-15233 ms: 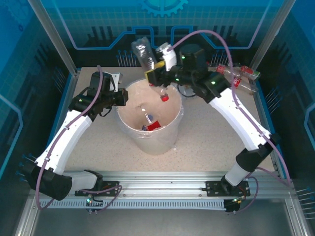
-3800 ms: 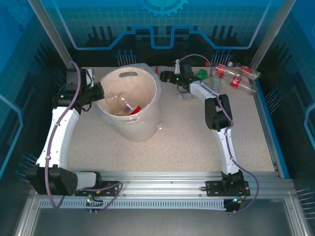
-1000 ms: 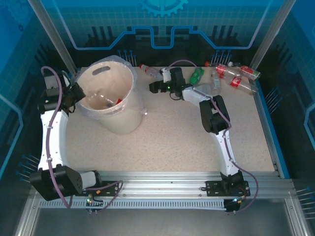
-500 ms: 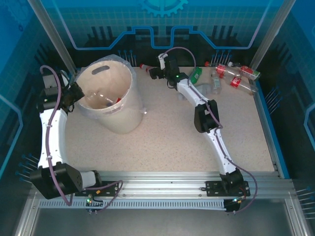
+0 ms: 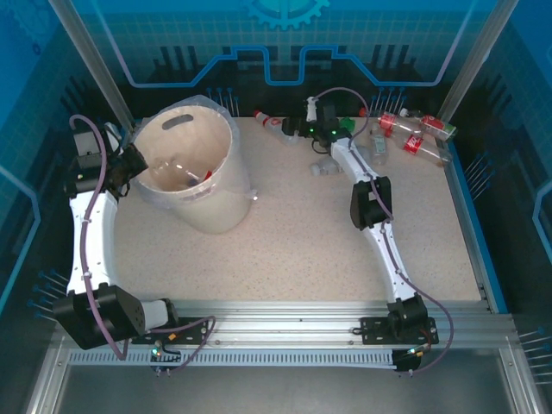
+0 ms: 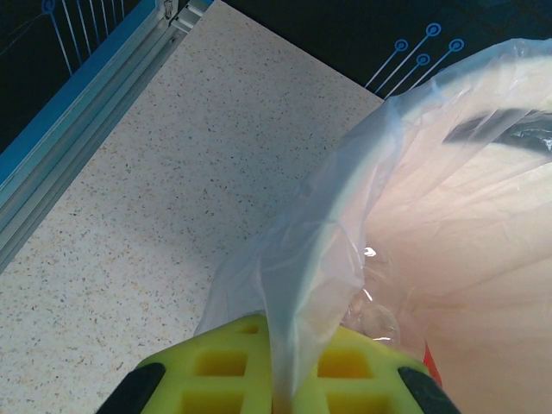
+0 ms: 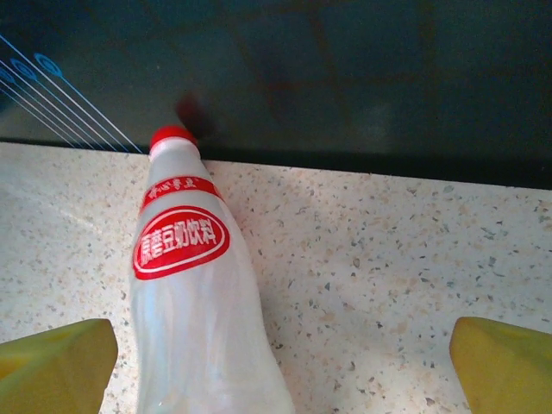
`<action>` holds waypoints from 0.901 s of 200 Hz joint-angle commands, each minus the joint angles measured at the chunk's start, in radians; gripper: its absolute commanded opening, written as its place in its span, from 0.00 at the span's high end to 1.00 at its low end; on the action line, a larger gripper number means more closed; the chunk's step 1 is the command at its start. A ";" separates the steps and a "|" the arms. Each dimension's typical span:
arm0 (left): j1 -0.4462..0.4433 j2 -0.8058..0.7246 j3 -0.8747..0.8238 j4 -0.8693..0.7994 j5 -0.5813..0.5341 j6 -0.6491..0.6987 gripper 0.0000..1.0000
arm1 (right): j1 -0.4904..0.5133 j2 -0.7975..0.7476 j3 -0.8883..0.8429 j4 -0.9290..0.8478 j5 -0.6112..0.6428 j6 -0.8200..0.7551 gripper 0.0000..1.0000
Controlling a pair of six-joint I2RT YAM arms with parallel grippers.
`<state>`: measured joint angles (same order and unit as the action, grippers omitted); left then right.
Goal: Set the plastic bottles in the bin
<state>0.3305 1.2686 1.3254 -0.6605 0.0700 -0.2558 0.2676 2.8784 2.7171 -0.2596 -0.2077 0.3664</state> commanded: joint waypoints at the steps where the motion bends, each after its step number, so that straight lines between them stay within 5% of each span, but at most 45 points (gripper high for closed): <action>1: 0.006 -0.015 -0.011 0.058 0.063 -0.037 1.00 | 0.030 0.011 0.003 0.020 -0.060 0.047 0.00; 76: 0.005 -0.016 -0.018 0.070 0.097 -0.048 1.00 | 0.042 0.019 0.008 -0.130 -0.059 0.060 0.01; 180: 0.005 -0.031 -0.028 0.073 0.096 -0.036 1.00 | 0.043 0.006 -0.039 -0.119 -0.100 0.087 0.23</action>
<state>0.3313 1.2610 1.3132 -0.6449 0.0963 -0.2558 0.3069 2.8807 2.7037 -0.3580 -0.2821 0.4492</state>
